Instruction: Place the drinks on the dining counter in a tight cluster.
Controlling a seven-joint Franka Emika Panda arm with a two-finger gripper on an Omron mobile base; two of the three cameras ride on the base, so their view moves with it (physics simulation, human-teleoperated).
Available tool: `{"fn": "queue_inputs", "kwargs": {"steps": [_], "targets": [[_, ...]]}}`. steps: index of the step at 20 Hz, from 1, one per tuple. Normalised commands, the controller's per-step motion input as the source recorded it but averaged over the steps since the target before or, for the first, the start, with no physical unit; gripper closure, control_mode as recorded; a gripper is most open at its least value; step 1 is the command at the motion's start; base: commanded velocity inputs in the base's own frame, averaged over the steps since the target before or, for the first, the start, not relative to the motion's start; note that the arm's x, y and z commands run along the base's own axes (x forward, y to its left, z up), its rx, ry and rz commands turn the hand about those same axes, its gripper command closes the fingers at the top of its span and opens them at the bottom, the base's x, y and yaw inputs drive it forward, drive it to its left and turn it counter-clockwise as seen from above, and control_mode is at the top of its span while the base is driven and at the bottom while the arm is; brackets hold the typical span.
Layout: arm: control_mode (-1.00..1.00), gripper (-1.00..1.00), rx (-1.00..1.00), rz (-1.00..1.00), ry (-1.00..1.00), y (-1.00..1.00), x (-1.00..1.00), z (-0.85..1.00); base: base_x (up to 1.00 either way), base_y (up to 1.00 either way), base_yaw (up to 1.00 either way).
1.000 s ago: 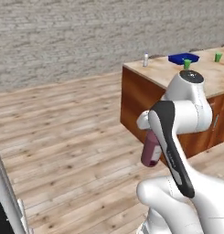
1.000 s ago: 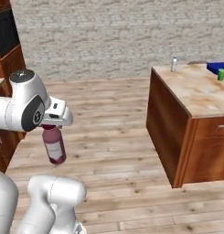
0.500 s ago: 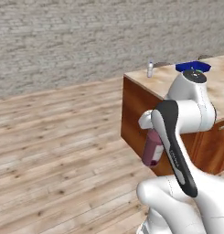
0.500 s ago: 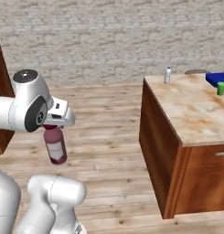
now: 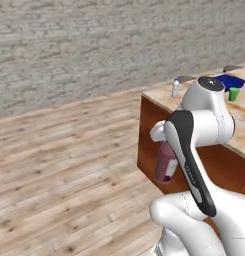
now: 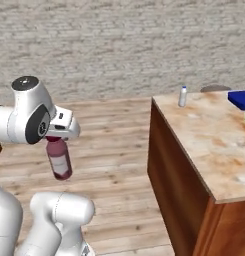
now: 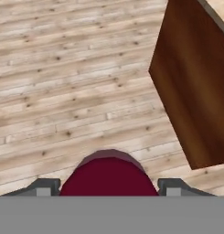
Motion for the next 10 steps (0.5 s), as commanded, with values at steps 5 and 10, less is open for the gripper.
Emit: {"fn": "queue_inputs", "kwargs": {"steps": [5,10], "targets": [[1.00,1.00,0.00,0.00,0.00,0.00,0.00,0.00,1.00,0.00,-0.43],[1.00,1.00,0.00,0.00,0.00,0.00,0.00,0.00,0.95,0.00,-0.53]]}}
